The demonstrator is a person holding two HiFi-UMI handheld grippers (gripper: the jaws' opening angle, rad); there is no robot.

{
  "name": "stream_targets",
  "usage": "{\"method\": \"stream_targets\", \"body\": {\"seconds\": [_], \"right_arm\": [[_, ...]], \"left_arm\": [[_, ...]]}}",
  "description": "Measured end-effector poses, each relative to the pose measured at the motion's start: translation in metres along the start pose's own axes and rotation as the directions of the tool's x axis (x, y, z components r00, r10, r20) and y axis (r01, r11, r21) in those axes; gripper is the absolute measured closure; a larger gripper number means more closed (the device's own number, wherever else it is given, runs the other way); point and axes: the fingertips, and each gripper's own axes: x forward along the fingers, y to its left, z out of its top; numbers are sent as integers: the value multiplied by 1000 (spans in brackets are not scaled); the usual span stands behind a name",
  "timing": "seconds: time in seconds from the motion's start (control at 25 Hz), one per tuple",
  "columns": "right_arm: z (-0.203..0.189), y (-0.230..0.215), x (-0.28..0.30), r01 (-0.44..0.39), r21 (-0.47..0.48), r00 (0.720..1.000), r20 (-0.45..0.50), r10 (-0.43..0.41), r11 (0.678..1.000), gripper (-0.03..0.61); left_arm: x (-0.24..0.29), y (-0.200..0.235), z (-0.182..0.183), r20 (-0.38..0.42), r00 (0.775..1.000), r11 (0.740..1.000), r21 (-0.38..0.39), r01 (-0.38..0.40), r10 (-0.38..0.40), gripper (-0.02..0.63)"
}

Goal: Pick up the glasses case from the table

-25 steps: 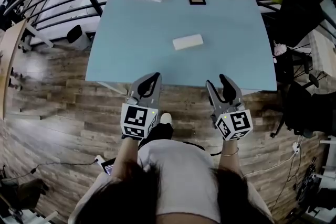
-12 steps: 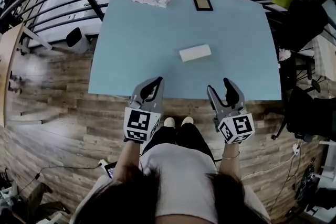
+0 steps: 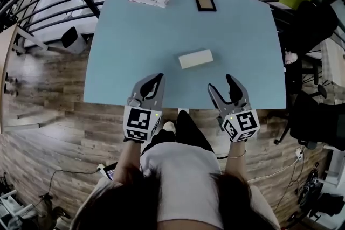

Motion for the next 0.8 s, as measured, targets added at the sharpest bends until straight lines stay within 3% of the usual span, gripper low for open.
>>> {"method": "stream_targets", "body": {"seconds": [0.4,0.8], "right_arm": [[17,-66,66,-102,12,995,-22,102,995,295],[29,-101,111,-206,50,978,-27,207,977,281]], "left_arm": [[84,25,39,26,997,997,-1,-71,71,560],[123,46,46,-9,988,987,-36,-155,155,560]]}}
